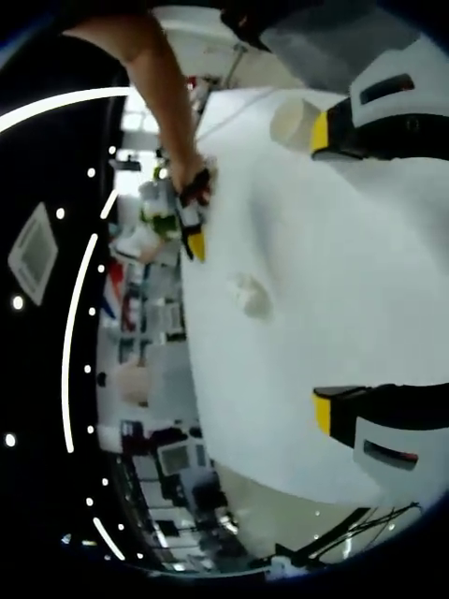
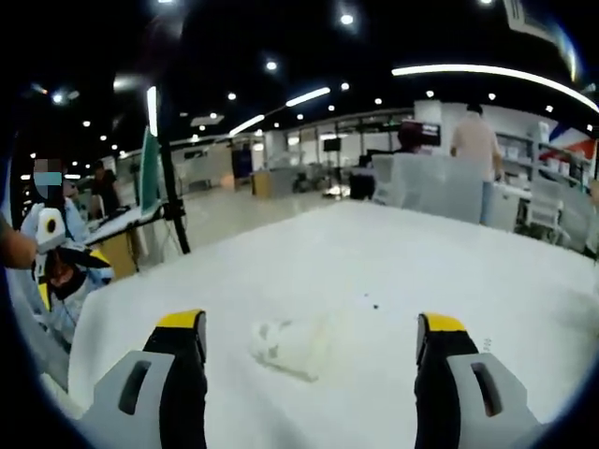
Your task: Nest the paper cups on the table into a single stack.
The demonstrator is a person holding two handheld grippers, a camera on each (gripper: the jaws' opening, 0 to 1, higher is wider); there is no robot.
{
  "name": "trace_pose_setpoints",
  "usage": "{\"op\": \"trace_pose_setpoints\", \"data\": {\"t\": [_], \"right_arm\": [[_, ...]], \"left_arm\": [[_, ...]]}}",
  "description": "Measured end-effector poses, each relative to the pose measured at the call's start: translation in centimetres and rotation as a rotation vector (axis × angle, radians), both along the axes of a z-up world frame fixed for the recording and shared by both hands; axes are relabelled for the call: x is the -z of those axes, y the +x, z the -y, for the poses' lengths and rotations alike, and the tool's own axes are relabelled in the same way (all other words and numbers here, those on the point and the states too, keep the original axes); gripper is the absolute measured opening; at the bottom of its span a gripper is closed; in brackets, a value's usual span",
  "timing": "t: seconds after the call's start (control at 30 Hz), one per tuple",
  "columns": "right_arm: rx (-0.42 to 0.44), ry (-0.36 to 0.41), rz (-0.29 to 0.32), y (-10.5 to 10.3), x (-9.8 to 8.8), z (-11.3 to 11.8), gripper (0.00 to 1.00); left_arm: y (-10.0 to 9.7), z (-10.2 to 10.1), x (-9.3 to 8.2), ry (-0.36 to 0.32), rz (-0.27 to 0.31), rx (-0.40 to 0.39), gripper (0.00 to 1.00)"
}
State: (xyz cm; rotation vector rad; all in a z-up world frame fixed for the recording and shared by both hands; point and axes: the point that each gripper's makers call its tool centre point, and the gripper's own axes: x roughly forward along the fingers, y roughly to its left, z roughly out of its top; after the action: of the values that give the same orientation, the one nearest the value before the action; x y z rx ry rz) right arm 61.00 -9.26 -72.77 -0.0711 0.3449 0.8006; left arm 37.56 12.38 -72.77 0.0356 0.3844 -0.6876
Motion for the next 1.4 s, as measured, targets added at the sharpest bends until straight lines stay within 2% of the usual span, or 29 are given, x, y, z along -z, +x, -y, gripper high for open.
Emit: {"op": "trace_pose_setpoints", "data": {"t": [0.17, 0.37, 0.6, 0.8, 0.9, 0.97, 1.1, 1.4], "right_arm": [[-0.017, -0.019, -0.012, -0.1, 0.9, -0.6, 0.87], [-0.012, -0.018, -0.047, -0.1, 2.1, -0.9, 0.78], [-0.030, -0.012, -0.056, -0.5, 2.4, -1.7, 0.73], [-0.047, -0.032, -0.068, -0.5, 3.5, -2.3, 0.60], [-0.070, -0.044, -0.081, -0.6, 4.3, -2.7, 0.47], [-0.071, -0.061, -0.089, -0.2, 4.9, -2.8, 0.42], [-0.051, -0.029, -0.131, 0.6, 5.8, -2.8, 0.34], [-0.063, 0.004, -0.177, 0.1, 6.7, -3.4, 0.17]], "left_arm": [[0.0, -0.1, 0.3, -0.005, -0.011, -0.005, 0.99], [-0.1, -0.4, 0.4, -0.003, -0.017, -0.009, 0.99], [0.1, -0.7, 0.3, 0.004, -0.010, -0.015, 0.99], [0.1, -0.7, 0.3, 0.010, -0.009, -0.014, 0.99], [0.1, -0.7, 0.2, 0.008, -0.007, -0.013, 0.99], [0.0, -0.7, 0.3, 0.007, -0.011, -0.012, 0.99], [-0.2, -0.7, 0.3, 0.010, -0.016, -0.008, 0.99], [-0.2, -0.9, 0.0, -0.003, -0.015, -0.012, 0.99]]}}
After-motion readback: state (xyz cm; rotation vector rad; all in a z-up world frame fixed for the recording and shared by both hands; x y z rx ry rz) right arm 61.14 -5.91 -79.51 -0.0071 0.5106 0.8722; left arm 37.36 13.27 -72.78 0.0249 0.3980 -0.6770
